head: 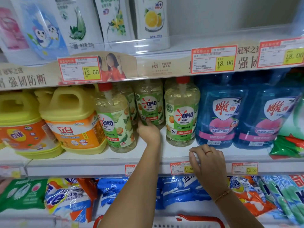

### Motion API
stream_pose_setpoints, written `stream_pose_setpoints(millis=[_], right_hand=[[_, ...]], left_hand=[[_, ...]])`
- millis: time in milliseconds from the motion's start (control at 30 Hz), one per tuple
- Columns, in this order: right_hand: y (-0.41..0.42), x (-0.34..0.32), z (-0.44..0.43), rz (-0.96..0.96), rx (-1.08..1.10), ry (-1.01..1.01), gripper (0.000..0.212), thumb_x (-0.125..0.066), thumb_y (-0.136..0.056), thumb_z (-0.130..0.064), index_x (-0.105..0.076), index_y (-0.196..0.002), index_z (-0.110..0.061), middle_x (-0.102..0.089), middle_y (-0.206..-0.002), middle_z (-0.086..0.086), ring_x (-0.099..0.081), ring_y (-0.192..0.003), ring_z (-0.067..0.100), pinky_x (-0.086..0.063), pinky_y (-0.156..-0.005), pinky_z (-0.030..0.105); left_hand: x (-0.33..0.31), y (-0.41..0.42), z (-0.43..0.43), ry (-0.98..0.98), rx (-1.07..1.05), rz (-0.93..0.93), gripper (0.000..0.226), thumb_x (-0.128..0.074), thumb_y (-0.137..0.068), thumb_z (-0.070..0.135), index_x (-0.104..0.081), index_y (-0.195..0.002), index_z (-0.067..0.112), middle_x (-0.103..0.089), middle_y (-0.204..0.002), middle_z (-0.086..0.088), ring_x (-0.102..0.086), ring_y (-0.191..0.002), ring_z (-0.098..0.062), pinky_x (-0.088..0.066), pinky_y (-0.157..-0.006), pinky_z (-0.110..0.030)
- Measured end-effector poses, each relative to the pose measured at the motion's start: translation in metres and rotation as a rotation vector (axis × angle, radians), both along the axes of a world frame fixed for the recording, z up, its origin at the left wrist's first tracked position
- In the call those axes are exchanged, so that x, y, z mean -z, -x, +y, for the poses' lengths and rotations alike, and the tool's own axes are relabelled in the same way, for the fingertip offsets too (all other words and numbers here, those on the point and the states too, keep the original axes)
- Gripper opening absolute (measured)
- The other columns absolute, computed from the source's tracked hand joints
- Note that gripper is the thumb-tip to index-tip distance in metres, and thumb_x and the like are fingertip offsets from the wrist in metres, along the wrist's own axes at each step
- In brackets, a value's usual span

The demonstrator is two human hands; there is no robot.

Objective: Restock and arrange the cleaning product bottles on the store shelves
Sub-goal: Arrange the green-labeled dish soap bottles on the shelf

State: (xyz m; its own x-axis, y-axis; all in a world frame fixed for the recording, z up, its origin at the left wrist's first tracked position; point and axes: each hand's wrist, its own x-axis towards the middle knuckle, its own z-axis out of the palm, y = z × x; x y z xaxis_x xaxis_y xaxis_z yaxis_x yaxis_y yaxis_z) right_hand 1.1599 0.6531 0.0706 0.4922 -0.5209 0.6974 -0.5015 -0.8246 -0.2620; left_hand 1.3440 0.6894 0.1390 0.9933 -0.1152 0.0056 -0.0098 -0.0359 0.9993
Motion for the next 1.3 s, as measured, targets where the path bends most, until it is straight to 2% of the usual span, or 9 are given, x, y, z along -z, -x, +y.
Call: stream_pose_setpoints(millis=[233,300,400,567,667,867,1000,1133,1300], right_hand=[[0.000,-0.007,0.007,-0.005,0.000,-0.048,0.035,-0.036,-0.089,-0.035,-0.066,-0.082,-0.017,-0.059,-0.078,-0.003,-0.053,-0.070,0.016,-0.033,-0.069,0.028],[0.002,-0.010,0.009,0.013,-0.007,-0.083,0.036,-0.036,-0.089,-0.036,-0.067,-0.084,-0.017,-0.059,-0.079,-0.003,-0.053,-0.071,0.018,-0.033,-0.070,0.029],[0.003,-0.013,0.011,0.084,0.014,-0.118,0.043,-0.034,-0.090,-0.041,-0.069,-0.087,-0.015,-0.060,-0.081,-0.001,-0.055,-0.074,0.021,-0.036,-0.069,0.032],[-0.009,-0.026,0.027,0.395,0.006,-0.205,0.076,-0.026,-0.082,-0.069,-0.069,-0.110,-0.014,-0.067,-0.105,0.008,-0.060,-0.097,0.028,-0.047,-0.086,0.041],[-0.014,-0.025,0.033,0.461,0.012,-0.196,0.084,-0.027,-0.075,-0.079,-0.069,-0.114,-0.018,-0.067,-0.111,0.011,-0.061,-0.101,0.031,-0.046,-0.087,0.044],[-0.014,-0.028,0.038,0.475,0.057,-0.194,0.077,-0.032,-0.075,-0.077,-0.071,-0.108,-0.019,-0.068,-0.105,0.012,-0.063,-0.093,0.031,-0.049,-0.080,0.043],[-0.011,-0.031,0.041,0.416,0.027,-0.175,0.069,-0.042,-0.080,-0.071,-0.067,-0.114,-0.017,-0.063,-0.112,0.008,-0.059,-0.101,0.027,-0.046,-0.086,0.041],[-0.006,-0.038,0.040,0.383,-0.047,-0.206,0.046,-0.059,-0.085,-0.055,-0.062,-0.112,-0.019,-0.057,-0.109,0.001,-0.051,-0.104,0.021,-0.039,-0.089,0.033],[-0.001,-0.048,0.042,0.453,-0.085,-0.254,0.037,-0.050,-0.092,-0.051,-0.054,-0.119,-0.026,-0.054,-0.112,-0.005,-0.048,-0.107,0.014,-0.034,-0.090,0.023]], left_hand=[[-0.014,0.012,0.027,-0.070,0.247,-0.014,0.051,-0.054,-0.096,0.014,-0.039,-0.143,0.002,-0.049,-0.141,-0.015,-0.046,-0.131,-0.029,-0.035,-0.105,-0.029],[-0.022,0.034,0.059,0.001,0.327,-0.137,0.044,-0.051,-0.096,0.008,-0.046,-0.140,0.007,-0.056,-0.136,-0.006,-0.053,-0.124,-0.017,-0.039,-0.100,-0.021],[-0.026,0.051,0.119,0.104,0.164,-0.405,0.039,-0.058,-0.092,0.005,-0.056,-0.129,0.017,-0.058,-0.124,0.009,-0.055,-0.112,-0.001,-0.045,-0.094,-0.012],[-0.018,-0.005,0.148,-0.050,0.048,-0.370,0.075,-0.079,-0.074,0.019,-0.041,-0.139,0.011,-0.050,-0.135,-0.005,-0.050,-0.123,-0.020,-0.043,-0.105,-0.037],[-0.016,-0.009,0.145,-0.117,0.082,-0.331,0.080,-0.079,-0.075,0.018,-0.037,-0.142,0.008,-0.045,-0.138,-0.011,-0.046,-0.126,-0.026,-0.039,-0.106,-0.033],[-0.006,-0.024,0.143,-0.150,0.147,-0.244,0.076,-0.085,-0.068,0.012,-0.041,-0.130,0.016,-0.054,-0.122,-0.011,-0.058,-0.109,-0.025,-0.052,-0.093,-0.042],[-0.003,-0.035,0.145,-0.121,0.171,-0.228,0.072,-0.090,-0.059,0.013,-0.042,-0.113,0.020,-0.057,-0.118,-0.007,-0.060,-0.105,-0.022,-0.055,-0.086,-0.038],[-0.017,-0.033,0.143,-0.004,0.333,-0.186,0.090,-0.088,-0.062,0.009,-0.038,-0.136,0.018,-0.056,-0.120,0.004,-0.056,-0.107,-0.015,-0.050,-0.089,-0.034],[-0.039,-0.041,0.143,-0.103,0.446,-0.173,0.088,-0.092,-0.054,0.018,-0.044,-0.127,0.019,-0.062,-0.118,0.002,-0.060,-0.108,-0.020,-0.049,-0.088,-0.034]])
